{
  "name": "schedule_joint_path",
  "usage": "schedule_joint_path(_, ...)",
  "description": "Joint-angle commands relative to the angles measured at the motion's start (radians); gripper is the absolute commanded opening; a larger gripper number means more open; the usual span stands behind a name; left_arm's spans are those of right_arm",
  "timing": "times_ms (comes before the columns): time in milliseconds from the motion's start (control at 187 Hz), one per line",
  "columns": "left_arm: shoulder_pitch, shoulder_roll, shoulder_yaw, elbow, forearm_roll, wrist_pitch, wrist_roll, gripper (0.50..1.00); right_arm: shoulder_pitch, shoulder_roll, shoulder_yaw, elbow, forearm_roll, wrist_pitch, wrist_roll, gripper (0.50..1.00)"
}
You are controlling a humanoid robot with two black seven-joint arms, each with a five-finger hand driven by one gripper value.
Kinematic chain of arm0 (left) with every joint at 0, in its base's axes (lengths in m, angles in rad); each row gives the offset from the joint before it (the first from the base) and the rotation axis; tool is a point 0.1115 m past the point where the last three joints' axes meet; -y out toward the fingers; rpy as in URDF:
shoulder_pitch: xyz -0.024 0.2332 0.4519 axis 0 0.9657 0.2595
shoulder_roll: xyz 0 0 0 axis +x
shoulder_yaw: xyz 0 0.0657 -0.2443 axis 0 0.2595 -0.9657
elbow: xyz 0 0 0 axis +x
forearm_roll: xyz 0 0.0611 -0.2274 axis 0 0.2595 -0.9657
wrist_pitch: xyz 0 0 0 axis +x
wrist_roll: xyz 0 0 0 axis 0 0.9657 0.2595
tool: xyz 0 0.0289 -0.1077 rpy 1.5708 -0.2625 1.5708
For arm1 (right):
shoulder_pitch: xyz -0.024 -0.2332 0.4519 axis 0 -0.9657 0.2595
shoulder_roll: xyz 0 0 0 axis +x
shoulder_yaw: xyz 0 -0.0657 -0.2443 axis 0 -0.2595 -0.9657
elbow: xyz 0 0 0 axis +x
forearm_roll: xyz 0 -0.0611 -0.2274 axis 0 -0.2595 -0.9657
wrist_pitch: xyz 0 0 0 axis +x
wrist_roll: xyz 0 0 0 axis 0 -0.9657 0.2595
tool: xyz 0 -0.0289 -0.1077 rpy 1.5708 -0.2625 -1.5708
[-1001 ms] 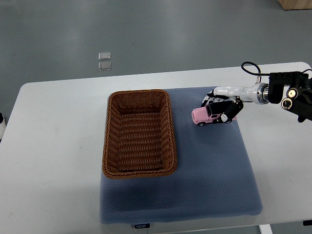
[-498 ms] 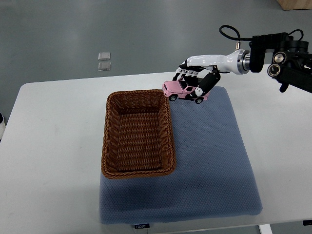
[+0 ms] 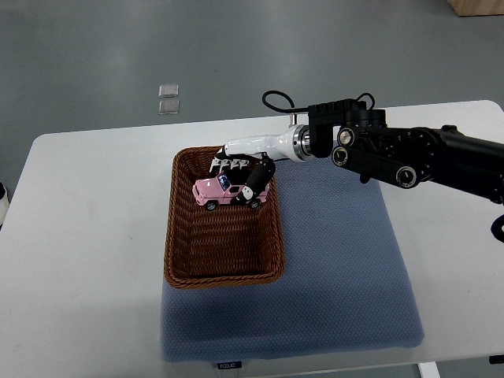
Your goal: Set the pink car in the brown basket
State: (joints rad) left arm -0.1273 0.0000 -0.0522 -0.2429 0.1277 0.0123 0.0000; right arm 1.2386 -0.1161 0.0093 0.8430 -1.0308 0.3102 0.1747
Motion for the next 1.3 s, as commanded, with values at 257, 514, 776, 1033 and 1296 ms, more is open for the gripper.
schedule_joint_path(257, 0.0, 0.0, 0.002, -0.001, 0.001, 0.0, 0.0, 1.0, -0.065, 0.072, -0.003, -0.074, -0.034, -0.049, 0.009, 0.5)
schedule_joint_path(514, 0.0, 0.0, 0.002, -0.001, 0.001, 0.0, 0.0, 1.0, -0.093, 0.102, -0.002, -0.101, -0.048, -0.082, 0.019, 0.791)
schedule_joint_path(776, 0.0, 0.0, 0.002, 0.001, 0.0, 0.0, 0.0, 1.0, -0.058, 0.072, 0.024, -0.101, -0.025, -0.071, 0.02, 0.907)
schedule_joint_path(1033, 0.0, 0.0, 0.002, 0.004, 0.0, 0.0, 0.0, 1.0, -0.041, -0.071, 0.238, -0.091, 0.054, 0.001, 0.02, 0.909)
schedule_joint_path(1296, 0.0, 0.0, 0.002, 0.002, 0.0, 0.0, 0.0, 1.0, -0.327, -0.105, 0.761, -0.094, 0.396, -0.005, 0.039, 0.909)
